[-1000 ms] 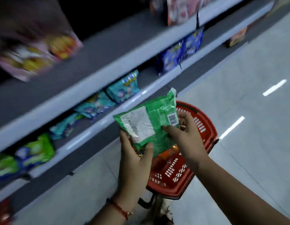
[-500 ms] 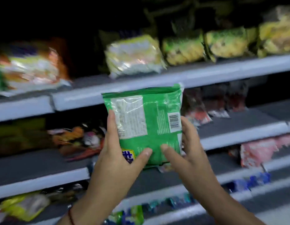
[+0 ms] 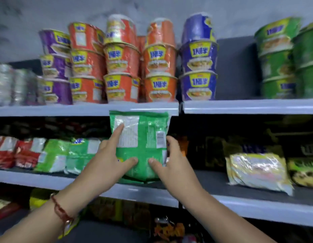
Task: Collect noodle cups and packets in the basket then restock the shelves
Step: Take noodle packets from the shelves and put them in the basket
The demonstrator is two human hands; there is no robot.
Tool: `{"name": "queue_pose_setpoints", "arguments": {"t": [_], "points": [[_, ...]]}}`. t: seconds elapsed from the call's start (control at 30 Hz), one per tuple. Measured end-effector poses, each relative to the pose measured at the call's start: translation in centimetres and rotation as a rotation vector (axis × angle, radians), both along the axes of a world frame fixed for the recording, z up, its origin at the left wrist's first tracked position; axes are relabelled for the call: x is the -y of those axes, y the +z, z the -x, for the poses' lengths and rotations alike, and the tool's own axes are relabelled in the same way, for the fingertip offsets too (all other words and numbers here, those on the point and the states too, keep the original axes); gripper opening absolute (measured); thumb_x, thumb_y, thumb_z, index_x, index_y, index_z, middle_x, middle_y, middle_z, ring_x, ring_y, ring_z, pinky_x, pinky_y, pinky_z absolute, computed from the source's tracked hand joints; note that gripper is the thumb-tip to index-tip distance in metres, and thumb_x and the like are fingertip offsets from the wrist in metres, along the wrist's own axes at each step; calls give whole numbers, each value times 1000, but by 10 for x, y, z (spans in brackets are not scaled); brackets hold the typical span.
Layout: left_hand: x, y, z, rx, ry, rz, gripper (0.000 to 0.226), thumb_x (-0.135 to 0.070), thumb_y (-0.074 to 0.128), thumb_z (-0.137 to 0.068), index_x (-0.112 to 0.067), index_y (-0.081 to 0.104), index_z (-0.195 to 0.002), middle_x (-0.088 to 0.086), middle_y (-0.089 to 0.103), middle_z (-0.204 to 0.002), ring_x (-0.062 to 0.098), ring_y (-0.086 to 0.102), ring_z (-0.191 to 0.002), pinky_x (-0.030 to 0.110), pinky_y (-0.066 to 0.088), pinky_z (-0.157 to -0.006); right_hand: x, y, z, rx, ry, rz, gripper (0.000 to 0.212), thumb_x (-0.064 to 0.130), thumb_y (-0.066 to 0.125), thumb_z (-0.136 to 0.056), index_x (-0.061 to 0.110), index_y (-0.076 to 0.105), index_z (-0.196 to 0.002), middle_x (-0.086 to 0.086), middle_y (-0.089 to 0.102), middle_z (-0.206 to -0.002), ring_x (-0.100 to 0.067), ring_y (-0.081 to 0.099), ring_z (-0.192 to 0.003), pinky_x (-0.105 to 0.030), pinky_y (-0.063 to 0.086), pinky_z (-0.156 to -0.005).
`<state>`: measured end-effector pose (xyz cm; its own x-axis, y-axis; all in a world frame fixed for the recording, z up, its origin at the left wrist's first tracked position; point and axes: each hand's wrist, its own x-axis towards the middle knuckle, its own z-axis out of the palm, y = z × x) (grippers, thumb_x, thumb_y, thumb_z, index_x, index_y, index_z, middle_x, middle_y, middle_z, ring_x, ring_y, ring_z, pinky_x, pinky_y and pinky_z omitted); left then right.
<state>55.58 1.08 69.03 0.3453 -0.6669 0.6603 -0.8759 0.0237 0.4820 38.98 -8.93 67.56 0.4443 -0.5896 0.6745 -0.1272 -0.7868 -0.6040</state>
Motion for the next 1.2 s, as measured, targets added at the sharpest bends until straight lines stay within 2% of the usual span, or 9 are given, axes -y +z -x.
{"name": "queue_pose_setpoints", "arguments": {"t": [0.17, 0.3, 0.4, 0.53, 0.67, 0.77, 0.87, 1.03, 1.2], "points": [[39, -24, -65, -145, 58, -170, 113, -64, 72, -72, -51, -10, -149, 11, 16, -160, 27, 33, -142, 37, 37, -104, 38, -14, -77, -159, -25, -143, 65, 33, 71, -86, 31, 33, -139, 8, 67, -115, -13, 66, -93, -32, 55, -77], [64, -37, -96, -107, 139, -214, 114, -65, 70, -74, -47, -13, -150, 10, 25, -151, 28, 49, -128, 33, 44, -92, 57, -26, -109, -222, -59, -188, 51, 23, 68, -88, 29, 41, -132, 4, 65, -118, -17, 64, -99, -36, 55, -83], [77, -40, -109, -81, 159, -219, 107, -63, 69, -76, -39, 0, -154, 7, 29, -145, 25, 48, -126, 32, 43, -92, 62, -36, -117, -252, -62, -173, 54, 22, 67, -89, 27, 41, -137, 4, 60, -123, -18, 61, -103, -33, 53, -83], [86, -51, -112, 2, 198, -190, 88, -64, 64, -80, -43, 17, -151, 0, 31, -130, 22, 55, -98, 35, 49, -77, 69, -40, -113, -321, -69, -116, 57, 21, 65, -90, 24, 38, -140, 1, 54, -109, -21, 54, -91, -36, 49, -77], [93, -69, -110, 32, 297, -168, 79, -63, 62, -81, -39, 28, -148, 9, 30, -146, 32, 50, -118, 45, 50, -89, 63, -37, -82, -315, -21, -117, 69, 28, 66, -91, 33, 30, -150, 0, 48, -142, -27, 54, -121, -34, 48, -92], [102, -80, -116, 23, 329, -142, 73, -51, 73, -75, -43, 38, -138, 18, 36, -139, 43, 46, -118, 55, 48, -93, 55, -39, -39, -337, -3, -101, 65, 33, 60, -96, 30, 28, -152, 0, 34, -155, -26, 43, -133, -40, 43, -103], [121, -104, -74, 107, 117, -94, 65, -54, 62, -80, -47, 37, -139, 7, 36, -149, 37, 40, -132, 57, 39, -104, 48, -57, 19, -284, -32, -76, 53, 32, 60, -95, 29, 42, -145, 3, 47, -144, -17, 50, -122, -32, 44, -96], [118, -158, 122, 269, -517, -38, 40, -46, 46, -85, -32, 60, -121, -10, 53, -117, 29, 55, -110, 53, 45, -97, 28, -141, 172, -320, -239, -242, 34, 28, 64, -94, 21, 63, -127, 2, 66, -122, -10, 59, -109, -24, 46, -92], [144, -287, 281, 528, -862, -564, 46, -57, 43, -86, -40, 56, -127, -18, 54, -129, 13, 57, -116, 34, 48, -94, -7, -294, 344, -585, -571, -631, 45, 48, 52, -97, 26, 55, -137, 3, 57, -138, -16, 52, -125, -30, 42, -103]]}}
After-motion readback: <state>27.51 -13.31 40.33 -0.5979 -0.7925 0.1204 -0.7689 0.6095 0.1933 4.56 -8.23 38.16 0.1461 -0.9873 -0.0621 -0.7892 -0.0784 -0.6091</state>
